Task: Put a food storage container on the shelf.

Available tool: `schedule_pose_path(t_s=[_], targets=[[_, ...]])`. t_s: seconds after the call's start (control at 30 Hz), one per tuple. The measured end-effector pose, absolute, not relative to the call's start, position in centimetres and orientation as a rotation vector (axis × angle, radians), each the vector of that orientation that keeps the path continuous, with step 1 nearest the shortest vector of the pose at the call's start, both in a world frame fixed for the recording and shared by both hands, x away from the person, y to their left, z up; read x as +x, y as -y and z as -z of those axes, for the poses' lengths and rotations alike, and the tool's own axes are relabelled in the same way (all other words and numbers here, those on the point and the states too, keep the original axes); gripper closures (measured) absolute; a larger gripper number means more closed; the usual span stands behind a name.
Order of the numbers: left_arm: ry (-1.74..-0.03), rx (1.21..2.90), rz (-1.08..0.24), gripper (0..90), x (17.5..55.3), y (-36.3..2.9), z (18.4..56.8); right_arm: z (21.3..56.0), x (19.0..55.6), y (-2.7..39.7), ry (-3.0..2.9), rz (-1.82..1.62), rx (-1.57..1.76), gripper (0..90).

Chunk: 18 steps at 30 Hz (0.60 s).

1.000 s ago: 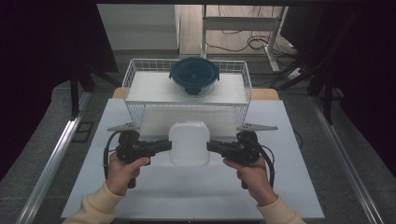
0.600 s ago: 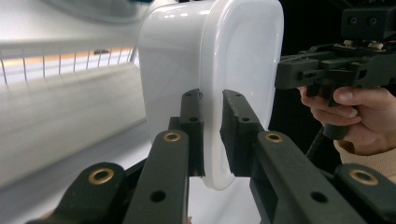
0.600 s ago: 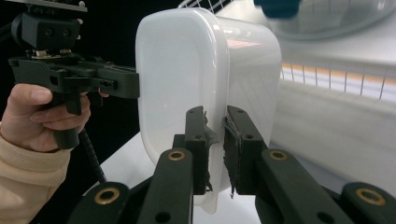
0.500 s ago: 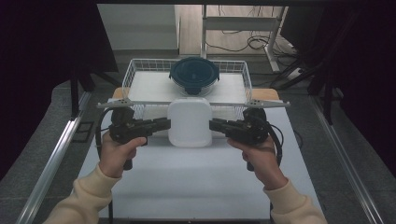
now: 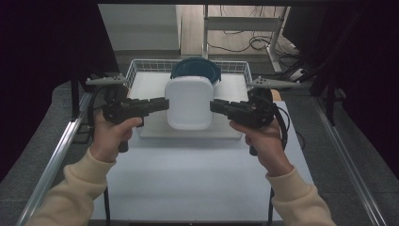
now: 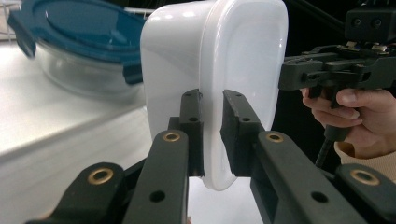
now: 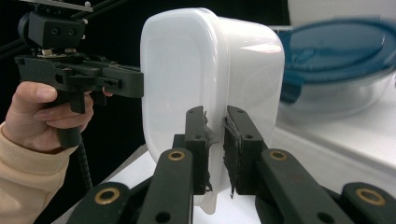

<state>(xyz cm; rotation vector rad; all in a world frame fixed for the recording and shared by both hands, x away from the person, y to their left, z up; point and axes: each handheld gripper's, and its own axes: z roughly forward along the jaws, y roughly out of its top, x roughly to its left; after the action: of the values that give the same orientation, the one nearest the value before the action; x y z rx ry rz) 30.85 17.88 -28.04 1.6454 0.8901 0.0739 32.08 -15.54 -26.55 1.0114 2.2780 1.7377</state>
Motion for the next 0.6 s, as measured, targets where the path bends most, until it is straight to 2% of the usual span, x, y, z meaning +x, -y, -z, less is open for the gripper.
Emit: schedule_pose_path(t_s=[0.4,0.6], targets=[[-0.898,1.644,-0.029,78.9,36.8,-18.5,23.7,22.2,37.5,15.3,-2.284,-1.758,1.016,79.1],[-0.924,1.636,0.015,78.7,40.2,-19.1,22.7,20.8,40.5,14.6,-2.283,-1.75,1.047,79.1]])
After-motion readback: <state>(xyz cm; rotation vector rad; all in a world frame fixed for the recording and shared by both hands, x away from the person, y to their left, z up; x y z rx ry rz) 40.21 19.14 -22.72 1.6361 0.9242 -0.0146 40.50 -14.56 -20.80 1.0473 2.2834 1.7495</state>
